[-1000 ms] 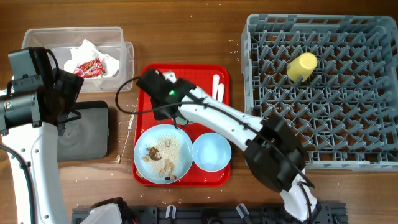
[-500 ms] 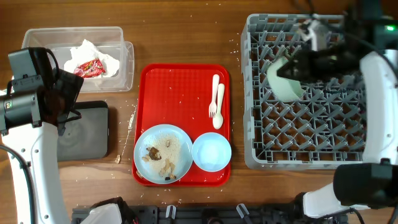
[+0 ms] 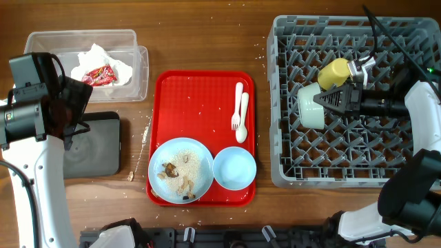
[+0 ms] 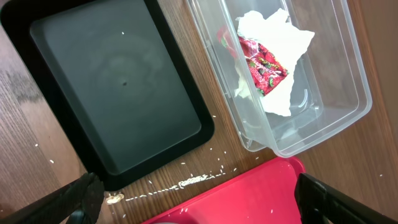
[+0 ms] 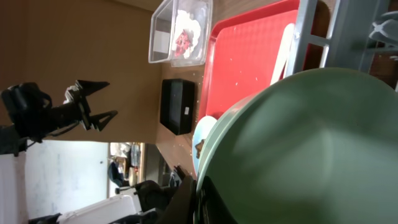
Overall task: Sort waste into correct bins and load items into the dishwasher rack
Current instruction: 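Carry the green bowl with the right gripper into the rack, then reach the right gripper to the light-blue bowl and grasp it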
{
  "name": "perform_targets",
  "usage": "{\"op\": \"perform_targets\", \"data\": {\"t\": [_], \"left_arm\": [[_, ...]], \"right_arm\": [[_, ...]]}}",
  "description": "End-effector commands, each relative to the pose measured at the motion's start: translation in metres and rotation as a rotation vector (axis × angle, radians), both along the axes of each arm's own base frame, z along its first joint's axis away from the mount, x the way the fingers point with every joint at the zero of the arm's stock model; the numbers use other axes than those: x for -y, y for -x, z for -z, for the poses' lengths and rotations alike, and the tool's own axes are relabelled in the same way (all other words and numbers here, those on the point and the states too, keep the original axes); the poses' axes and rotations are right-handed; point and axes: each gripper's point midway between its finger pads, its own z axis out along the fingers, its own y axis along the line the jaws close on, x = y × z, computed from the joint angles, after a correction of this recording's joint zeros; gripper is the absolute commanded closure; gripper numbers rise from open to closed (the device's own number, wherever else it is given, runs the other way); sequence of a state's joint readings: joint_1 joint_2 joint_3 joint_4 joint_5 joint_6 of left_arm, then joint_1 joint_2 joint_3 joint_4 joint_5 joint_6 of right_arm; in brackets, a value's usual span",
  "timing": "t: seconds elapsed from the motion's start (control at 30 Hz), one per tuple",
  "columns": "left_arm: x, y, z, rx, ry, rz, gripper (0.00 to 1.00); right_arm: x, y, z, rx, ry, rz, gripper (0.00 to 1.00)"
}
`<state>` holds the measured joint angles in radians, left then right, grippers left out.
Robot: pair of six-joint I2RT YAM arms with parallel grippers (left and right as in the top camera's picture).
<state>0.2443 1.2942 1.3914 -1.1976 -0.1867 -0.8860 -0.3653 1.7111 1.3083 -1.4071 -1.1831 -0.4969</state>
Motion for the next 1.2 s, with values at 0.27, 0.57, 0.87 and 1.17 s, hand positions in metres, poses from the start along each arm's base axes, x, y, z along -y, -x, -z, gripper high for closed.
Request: {"op": "perform_targets", "data": {"t": [0.27, 0.57, 0.87, 1.17], "left_arm": [[-0.003, 0.002, -0.001, 0.002, -0.008, -0.016, 0.0], [-0.003, 0.002, -0.001, 0.002, -0.008, -0.016, 0.0], [-0.002, 0.002, -0.001, 0.002, -0.008, -0.016, 0.0], [-0.003, 0.002, -0.001, 0.002, -0.008, -0.016, 0.0]], "right_arm": [[-0.003, 0.001, 0.029, -0.127, -0.078, 0.077, 0.96], [0.043, 0.002, 0.066, -0.34, 0.336, 0.204, 0.84], [0.112, 0.005, 0.003, -0.314, 0.736, 0.574, 0.48], [0.04, -0.014, 0.007, -0.151, 0.779, 0.367, 0.69]]}}
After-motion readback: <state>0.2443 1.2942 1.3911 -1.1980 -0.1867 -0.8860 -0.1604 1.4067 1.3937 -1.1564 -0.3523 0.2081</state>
